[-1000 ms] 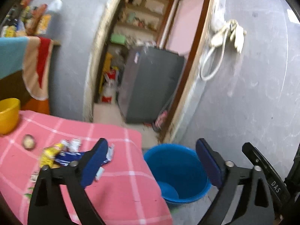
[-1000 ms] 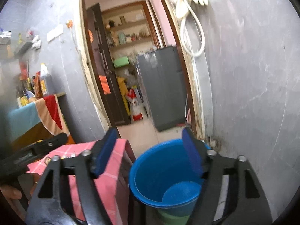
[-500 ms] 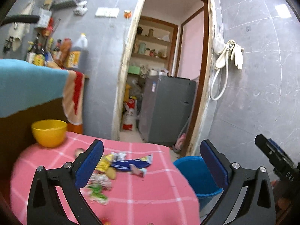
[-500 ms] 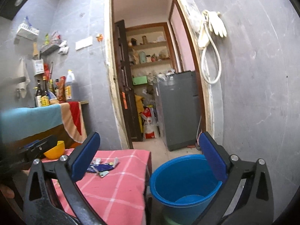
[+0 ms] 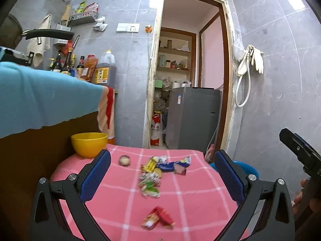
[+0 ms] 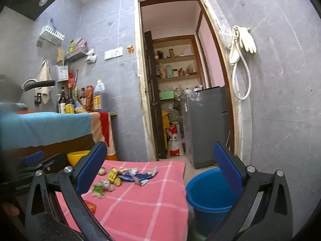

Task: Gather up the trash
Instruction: 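Move both tools back over the table and grasp the red snack wrapper with the right gripper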

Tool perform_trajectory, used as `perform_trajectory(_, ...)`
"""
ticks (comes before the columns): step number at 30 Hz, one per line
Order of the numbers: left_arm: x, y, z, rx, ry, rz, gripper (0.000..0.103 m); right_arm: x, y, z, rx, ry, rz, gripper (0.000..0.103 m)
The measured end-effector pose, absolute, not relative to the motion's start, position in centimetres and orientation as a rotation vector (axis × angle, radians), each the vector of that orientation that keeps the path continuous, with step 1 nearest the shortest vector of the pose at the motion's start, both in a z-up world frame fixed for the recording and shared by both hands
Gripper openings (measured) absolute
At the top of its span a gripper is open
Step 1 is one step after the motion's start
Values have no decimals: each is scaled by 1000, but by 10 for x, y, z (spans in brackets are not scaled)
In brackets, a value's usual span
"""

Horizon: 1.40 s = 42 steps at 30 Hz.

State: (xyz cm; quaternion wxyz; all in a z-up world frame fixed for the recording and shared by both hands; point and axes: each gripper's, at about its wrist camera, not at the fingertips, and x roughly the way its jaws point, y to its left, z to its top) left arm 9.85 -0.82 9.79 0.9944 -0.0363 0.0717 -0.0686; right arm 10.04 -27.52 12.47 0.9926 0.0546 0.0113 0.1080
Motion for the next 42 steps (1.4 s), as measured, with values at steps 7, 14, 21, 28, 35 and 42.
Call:
perform_trajectory(7,82,10,75,-61,192,-126,101,88,-254,110,74,52,262,103)
perform_trajectory(14,81,24,54,-84,268,-115,101,96,-242,91,63,130,275,103)
perform_trajectory(21,86,44,46,-105,333,-52,101,115,-225,75,47,244,305,103)
perform_trajectory(28,97,62,38,-89,399,35,101,140,-201,59,32,390,353,103)
perform_trajectory(35,110,78,28,-86,458,84,101,165,-166,44,16,562,440,103)
perform_trajectory(42,120,88,19,-114,518,103,101,194,-137,24,14,762,540,93)
